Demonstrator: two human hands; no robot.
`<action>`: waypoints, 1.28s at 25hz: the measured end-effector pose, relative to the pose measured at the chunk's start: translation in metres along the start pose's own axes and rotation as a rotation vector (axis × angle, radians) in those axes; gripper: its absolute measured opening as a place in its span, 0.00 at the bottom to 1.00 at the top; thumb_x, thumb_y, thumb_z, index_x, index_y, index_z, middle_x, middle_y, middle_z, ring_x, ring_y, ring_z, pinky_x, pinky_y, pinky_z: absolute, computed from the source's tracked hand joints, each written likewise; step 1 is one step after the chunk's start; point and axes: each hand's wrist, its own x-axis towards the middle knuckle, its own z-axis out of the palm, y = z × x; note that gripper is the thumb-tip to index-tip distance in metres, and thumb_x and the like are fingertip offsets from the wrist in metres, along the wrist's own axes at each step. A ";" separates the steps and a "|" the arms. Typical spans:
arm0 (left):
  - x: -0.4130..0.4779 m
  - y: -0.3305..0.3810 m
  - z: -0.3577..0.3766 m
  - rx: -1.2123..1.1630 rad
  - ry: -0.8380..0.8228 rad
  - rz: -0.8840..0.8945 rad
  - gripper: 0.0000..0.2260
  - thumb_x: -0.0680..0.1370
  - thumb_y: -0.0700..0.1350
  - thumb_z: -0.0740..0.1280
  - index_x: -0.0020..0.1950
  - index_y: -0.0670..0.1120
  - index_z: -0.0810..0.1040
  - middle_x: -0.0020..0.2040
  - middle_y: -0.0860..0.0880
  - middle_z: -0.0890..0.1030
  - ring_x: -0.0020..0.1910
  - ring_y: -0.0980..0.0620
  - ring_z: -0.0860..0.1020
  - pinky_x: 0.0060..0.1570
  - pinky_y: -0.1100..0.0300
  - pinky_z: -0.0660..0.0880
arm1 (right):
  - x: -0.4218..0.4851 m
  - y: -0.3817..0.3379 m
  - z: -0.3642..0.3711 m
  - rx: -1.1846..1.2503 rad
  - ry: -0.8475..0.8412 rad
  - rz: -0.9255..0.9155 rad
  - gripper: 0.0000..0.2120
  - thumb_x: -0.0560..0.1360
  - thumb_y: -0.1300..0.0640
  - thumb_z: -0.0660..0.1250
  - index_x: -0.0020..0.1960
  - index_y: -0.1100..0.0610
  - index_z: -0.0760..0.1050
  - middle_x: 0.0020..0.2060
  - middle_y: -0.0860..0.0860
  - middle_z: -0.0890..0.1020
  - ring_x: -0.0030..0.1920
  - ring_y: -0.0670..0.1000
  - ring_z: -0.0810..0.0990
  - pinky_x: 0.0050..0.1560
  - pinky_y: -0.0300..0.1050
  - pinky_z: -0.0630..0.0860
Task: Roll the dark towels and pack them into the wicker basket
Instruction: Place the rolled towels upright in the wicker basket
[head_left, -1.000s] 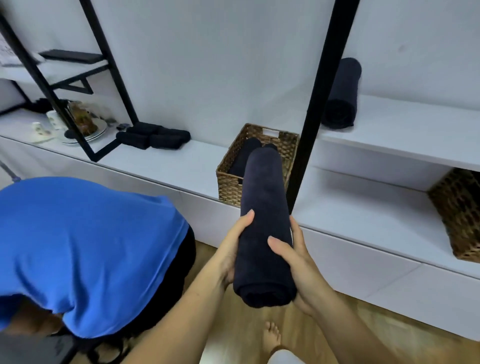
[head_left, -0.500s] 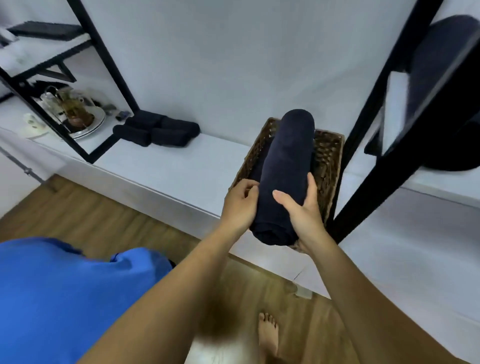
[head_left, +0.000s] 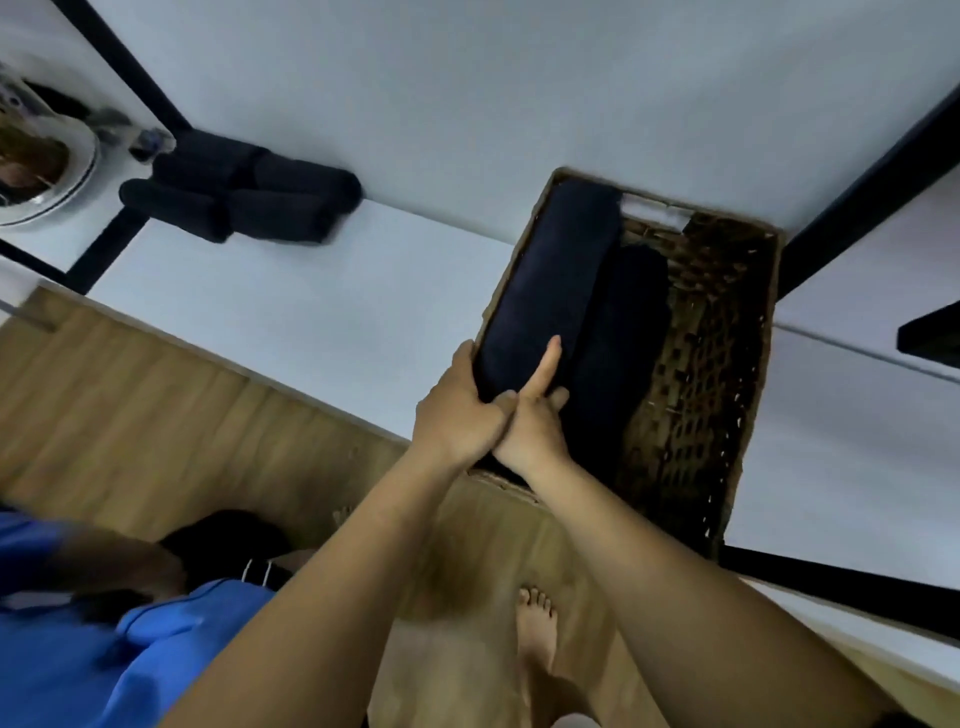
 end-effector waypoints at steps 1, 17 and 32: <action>0.004 0.000 0.003 0.068 0.048 0.015 0.21 0.77 0.49 0.65 0.68 0.53 0.63 0.51 0.58 0.75 0.48 0.53 0.74 0.46 0.60 0.64 | 0.005 0.001 0.005 -0.050 0.000 0.011 0.51 0.77 0.45 0.64 0.71 0.40 0.20 0.65 0.60 0.62 0.53 0.60 0.76 0.57 0.55 0.75; -0.081 0.008 0.008 -0.038 0.157 0.328 0.20 0.82 0.49 0.59 0.74 0.50 0.68 0.75 0.52 0.68 0.76 0.54 0.62 0.76 0.48 0.55 | -0.098 0.023 -0.044 -0.184 0.086 -0.325 0.30 0.76 0.46 0.65 0.76 0.50 0.63 0.73 0.48 0.67 0.73 0.52 0.66 0.69 0.50 0.70; -0.308 0.037 0.084 -0.380 0.037 0.712 0.10 0.81 0.46 0.65 0.62 0.54 0.76 0.54 0.61 0.79 0.55 0.64 0.76 0.51 0.73 0.71 | -0.239 -0.013 -0.345 0.431 0.568 -0.005 0.43 0.69 0.47 0.74 0.76 0.54 0.55 0.57 0.52 0.73 0.48 0.54 0.78 0.40 0.50 0.76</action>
